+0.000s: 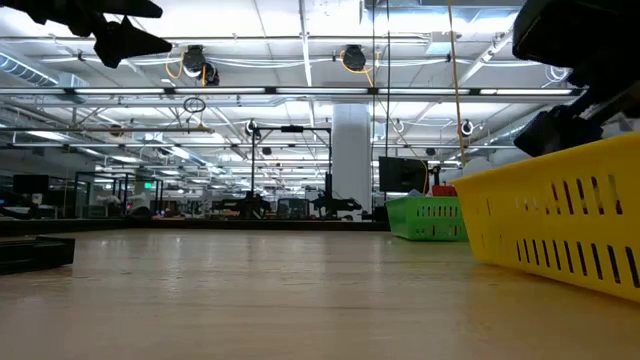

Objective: Pick & Place Office items
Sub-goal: Put the black digital timer into the yellow bin

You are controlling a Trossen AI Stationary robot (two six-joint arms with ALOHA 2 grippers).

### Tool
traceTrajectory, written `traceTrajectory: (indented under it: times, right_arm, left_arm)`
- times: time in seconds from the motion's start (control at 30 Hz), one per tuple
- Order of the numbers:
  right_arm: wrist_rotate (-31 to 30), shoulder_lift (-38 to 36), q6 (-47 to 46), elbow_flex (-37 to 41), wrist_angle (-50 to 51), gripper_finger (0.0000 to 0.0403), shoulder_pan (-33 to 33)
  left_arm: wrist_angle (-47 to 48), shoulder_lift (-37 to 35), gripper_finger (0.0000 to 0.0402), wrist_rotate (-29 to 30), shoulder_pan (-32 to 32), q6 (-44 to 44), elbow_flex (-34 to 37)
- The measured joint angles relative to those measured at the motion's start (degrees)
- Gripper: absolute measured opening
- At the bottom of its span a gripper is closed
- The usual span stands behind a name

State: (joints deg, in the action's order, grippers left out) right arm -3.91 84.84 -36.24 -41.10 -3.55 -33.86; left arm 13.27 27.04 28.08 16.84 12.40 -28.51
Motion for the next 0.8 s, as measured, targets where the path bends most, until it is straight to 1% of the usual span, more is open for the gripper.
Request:
traceTrajectory:
  times: [0.1, 0.2, 0.27, 0.37, 0.5, 0.63, 0.8]
  right_arm:
    - [2.9, -2.4, -2.6, 0.0, 0.0, 0.0325, 1.3]
    - [3.9, -5.1, -2.1, 0.0, -0.3, 0.0333, 2.2]
    - [3.4, -6.8, 0.3, 0.0, -1.7, 0.0333, 2.9]
    - [-0.5, -9.1, 6.5, 0.0, -5.6, 0.033, 3.9]
    - [-5.4, -10.4, 16.4, 0.0, -11.9, 0.0322, 5.3]
    - [-6.4, -10.3, 23.8, 0.0, -18.2, 0.0318, 7.9]
    - [-6.4, -10.1, 25.0, 0.0, -21.2, 0.0317, 12.5]
  left_arm:
    - [0.0, 1.1, 0.0323, 0.0, 0.0, 0.1, 0.0]
    - [0.0, 2.3, 0.0322, 0.0, 0.0, -0.2, 0.0]
    - [-0.1, 3.3, 0.0318, 0.0, 0.0, -0.2, 0.0]
    - [0.0, 5.1, 0.0313, -0.5, 0.0, 2.9, 0.0]
    - [0.2, 8.3, 0.0306, -4.2, 0.0, 8.8, 0.0]
    - [0.2, 11.6, 0.0303, -8.1, 0.0, 10.2, 0.0]
    - [-0.6, 16.7, 0.031, -14.5, 0.7, 13.4, 0.0]
